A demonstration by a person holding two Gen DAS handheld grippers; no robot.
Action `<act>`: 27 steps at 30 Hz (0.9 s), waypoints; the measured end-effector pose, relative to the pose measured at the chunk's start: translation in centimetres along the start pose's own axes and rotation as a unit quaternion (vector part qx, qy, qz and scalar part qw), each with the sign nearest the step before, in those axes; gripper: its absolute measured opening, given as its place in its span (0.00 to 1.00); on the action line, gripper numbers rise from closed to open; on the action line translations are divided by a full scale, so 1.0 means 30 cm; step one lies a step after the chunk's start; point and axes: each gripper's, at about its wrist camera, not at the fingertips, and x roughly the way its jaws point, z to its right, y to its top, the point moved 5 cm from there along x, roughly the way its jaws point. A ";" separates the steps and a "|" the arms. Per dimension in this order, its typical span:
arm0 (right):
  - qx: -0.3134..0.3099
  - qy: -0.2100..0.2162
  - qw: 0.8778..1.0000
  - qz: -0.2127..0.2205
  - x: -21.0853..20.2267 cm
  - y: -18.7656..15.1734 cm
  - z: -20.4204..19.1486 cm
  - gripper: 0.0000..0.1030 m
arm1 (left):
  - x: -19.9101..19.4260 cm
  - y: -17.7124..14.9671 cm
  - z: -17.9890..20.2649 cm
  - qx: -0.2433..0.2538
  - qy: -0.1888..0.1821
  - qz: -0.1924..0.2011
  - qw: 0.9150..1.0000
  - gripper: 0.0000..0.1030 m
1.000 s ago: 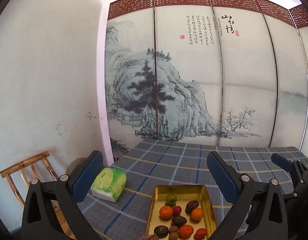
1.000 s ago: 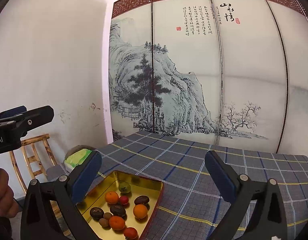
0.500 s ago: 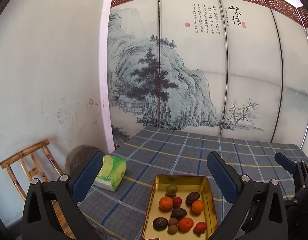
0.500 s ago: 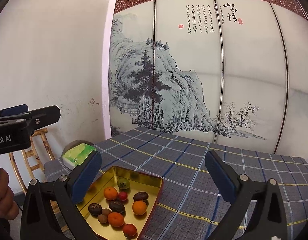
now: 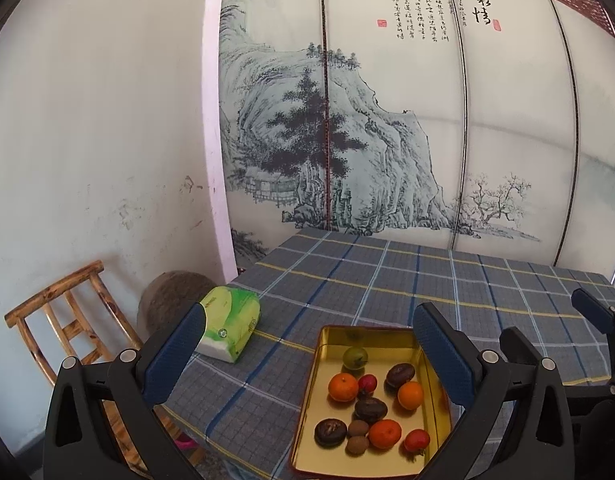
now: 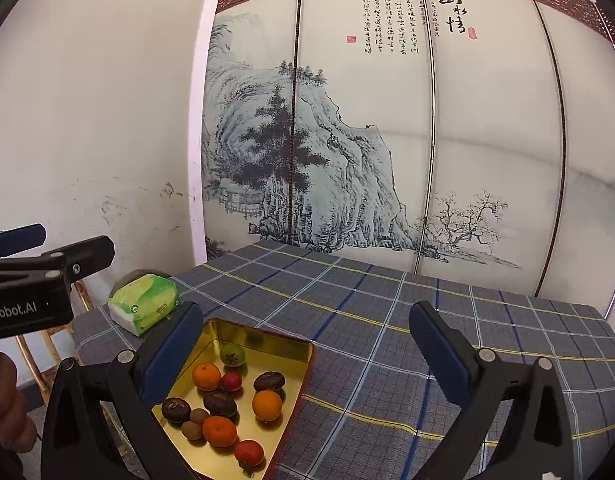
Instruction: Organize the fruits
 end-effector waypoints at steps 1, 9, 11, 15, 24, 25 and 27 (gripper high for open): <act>0.000 0.000 1.000 0.000 0.000 0.000 0.000 0.99 | 0.003 -0.003 0.000 0.000 0.000 -0.002 1.000 1.00; 0.001 -0.002 1.000 -0.004 0.009 -0.009 -0.001 0.99 | 0.026 -0.017 -0.008 -0.007 0.001 -0.015 1.000 1.00; 0.002 -0.001 1.000 -0.005 0.010 -0.011 -0.002 0.99 | 0.030 -0.020 -0.009 -0.007 0.001 -0.017 1.000 1.00; 0.002 -0.001 1.000 -0.008 0.014 -0.011 -0.002 0.99 | 0.034 -0.028 -0.005 -0.005 0.003 -0.020 1.000 1.00; 0.002 0.004 1.000 -0.017 0.022 -0.017 -0.006 0.99 | 0.038 -0.031 -0.006 -0.005 0.002 -0.022 1.000 1.00; 0.002 0.004 1.000 -0.016 0.023 -0.017 -0.007 0.99 | 0.040 -0.033 -0.005 -0.006 0.002 -0.023 1.000 1.00; 0.002 0.005 1.000 -0.017 0.024 -0.019 -0.008 0.99 | 0.044 -0.040 -0.006 -0.007 0.002 -0.025 1.000 1.00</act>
